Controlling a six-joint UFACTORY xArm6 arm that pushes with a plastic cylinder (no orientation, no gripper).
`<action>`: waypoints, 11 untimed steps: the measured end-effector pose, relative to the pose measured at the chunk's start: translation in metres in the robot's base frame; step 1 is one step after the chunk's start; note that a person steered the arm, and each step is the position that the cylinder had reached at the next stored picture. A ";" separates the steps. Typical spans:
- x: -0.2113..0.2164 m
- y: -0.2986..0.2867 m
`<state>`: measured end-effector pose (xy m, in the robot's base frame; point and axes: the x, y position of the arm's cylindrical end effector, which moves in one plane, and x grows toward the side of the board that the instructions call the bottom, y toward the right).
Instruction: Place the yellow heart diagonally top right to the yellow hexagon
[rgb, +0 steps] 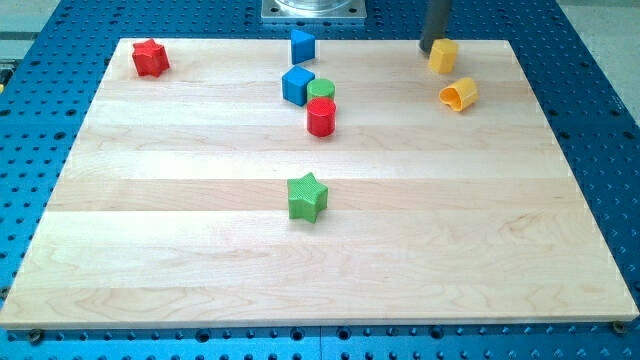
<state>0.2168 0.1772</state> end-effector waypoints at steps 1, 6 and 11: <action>0.008 -0.047; 0.124 -0.058; 0.083 0.036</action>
